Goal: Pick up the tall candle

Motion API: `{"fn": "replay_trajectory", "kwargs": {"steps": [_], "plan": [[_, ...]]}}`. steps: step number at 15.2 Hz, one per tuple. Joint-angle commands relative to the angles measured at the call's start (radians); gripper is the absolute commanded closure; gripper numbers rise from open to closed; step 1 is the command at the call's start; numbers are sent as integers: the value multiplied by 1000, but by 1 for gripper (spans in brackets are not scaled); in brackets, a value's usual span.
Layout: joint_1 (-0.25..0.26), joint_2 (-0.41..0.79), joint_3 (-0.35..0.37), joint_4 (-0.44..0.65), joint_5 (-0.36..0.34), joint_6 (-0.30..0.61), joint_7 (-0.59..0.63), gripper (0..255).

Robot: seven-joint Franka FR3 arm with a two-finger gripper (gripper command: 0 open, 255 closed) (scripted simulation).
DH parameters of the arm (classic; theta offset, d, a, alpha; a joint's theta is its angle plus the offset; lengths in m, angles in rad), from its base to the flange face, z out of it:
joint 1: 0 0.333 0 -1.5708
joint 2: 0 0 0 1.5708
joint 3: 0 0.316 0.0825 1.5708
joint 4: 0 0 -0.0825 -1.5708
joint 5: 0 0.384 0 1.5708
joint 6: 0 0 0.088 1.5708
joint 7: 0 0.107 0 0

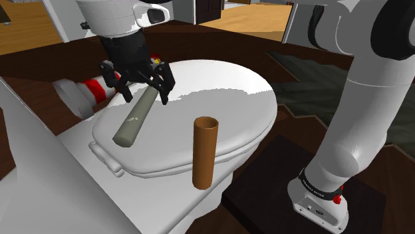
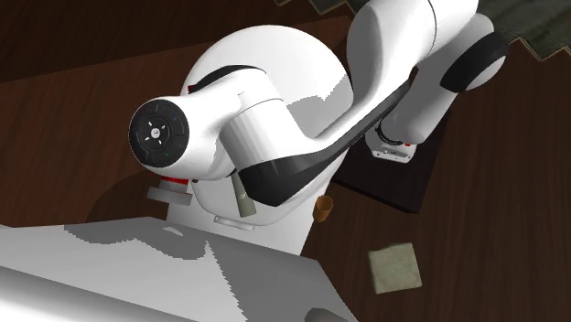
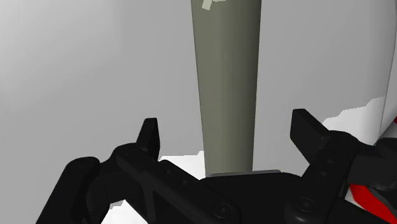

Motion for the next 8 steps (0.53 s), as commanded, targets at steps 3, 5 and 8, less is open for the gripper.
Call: {"fn": "replay_trajectory", "kwargs": {"steps": [3, 5, 8], "plan": [[-12, -10, 3, -21, 9, 16, -3, 255], [-13, -12, 3, -21, 10, 15, -4, 255], [-10, -9, 2, -17, 7, 13, -3, 255]]}}
